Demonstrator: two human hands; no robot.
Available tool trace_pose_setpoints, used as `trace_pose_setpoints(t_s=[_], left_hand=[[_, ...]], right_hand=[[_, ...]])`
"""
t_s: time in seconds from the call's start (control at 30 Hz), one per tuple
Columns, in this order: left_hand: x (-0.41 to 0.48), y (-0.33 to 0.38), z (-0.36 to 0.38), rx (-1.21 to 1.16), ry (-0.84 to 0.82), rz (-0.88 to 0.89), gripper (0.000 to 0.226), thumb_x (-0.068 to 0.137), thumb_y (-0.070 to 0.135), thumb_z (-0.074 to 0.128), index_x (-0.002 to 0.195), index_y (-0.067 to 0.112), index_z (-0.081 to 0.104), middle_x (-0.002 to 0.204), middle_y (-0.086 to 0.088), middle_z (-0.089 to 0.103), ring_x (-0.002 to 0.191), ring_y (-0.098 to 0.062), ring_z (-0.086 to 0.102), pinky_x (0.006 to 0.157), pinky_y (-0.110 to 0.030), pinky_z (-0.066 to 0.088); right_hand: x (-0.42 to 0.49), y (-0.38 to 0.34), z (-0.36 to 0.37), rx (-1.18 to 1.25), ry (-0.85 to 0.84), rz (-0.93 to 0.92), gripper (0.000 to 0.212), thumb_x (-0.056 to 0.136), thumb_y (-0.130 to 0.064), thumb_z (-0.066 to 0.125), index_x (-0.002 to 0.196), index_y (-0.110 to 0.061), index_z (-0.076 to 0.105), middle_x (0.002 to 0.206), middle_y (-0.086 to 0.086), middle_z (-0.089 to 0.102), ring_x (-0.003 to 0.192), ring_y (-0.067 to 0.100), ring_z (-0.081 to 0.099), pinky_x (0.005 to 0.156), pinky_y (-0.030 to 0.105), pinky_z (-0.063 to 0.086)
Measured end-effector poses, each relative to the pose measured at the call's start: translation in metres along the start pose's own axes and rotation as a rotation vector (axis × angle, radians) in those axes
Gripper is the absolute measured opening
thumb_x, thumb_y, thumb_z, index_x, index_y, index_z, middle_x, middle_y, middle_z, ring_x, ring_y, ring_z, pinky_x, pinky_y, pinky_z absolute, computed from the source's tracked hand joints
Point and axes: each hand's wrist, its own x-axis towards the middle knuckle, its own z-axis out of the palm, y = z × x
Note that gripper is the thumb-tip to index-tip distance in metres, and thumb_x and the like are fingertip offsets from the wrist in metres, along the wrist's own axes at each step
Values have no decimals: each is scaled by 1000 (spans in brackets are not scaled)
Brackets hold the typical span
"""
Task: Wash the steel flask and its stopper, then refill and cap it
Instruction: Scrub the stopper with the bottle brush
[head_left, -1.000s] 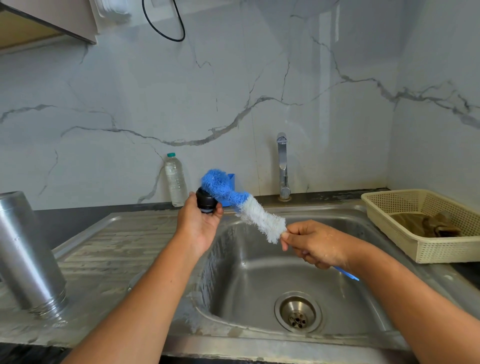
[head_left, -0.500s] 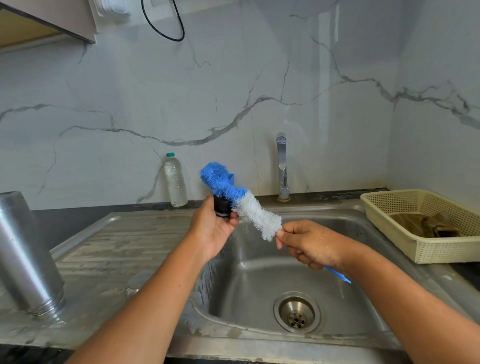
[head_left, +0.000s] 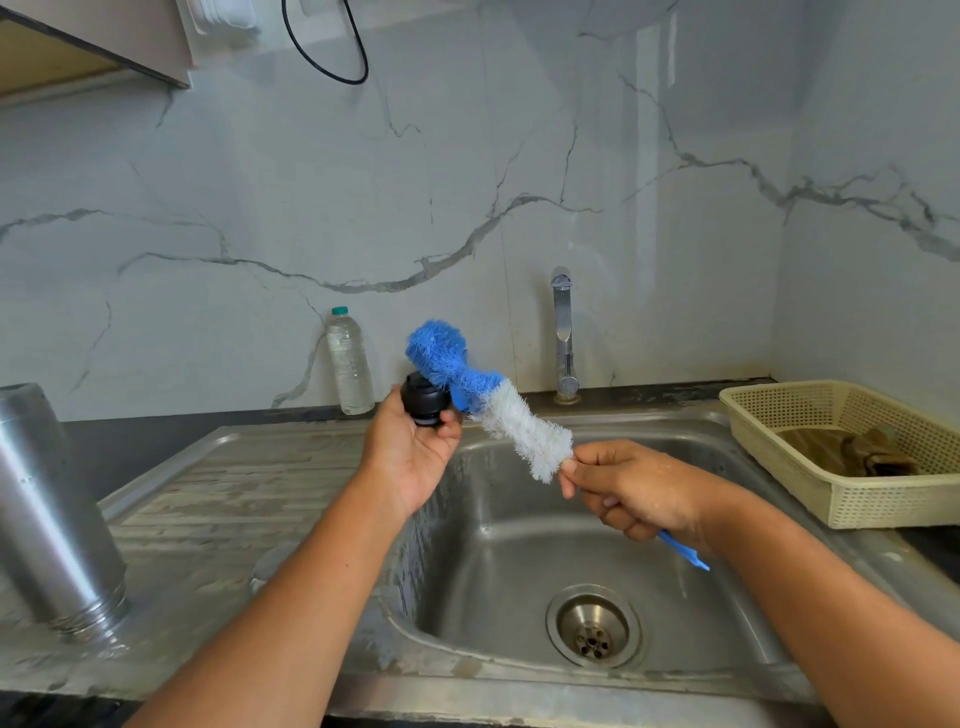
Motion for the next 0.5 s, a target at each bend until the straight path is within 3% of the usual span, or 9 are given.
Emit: trace_pose_setpoints(t_s=[0.13,0.33,0.5], left_hand=[[7,5,-7,-91,21,22,29,111,29,42,106,6,59,87,-11,63,55,-15,52,43,-21,42],[3,-5,-5,125,-96,-44,33,109,34,42,109,5,58,75,-10,57,57,-14,49,44,-20,39],[4,-14,-5,206,-112,-20,47,107,43,52,131,3,61,101,-16,68,69,-18,63,57,-24,56]], right_hand=[[-3,1,-2,-7,-38,26,27,108,-31,48,90,-18,63,61,-5,34,50,9,22,40,20,18],[3,1,-4,-12,92,26,28,109,-33,46,94,-16,63,61,-6,36,50,9,24,43,22,18],[7,13,-15,-147,259,106,32,109,-32,45,91,-14,64,59,-5,38,46,9,25,44,24,17]])
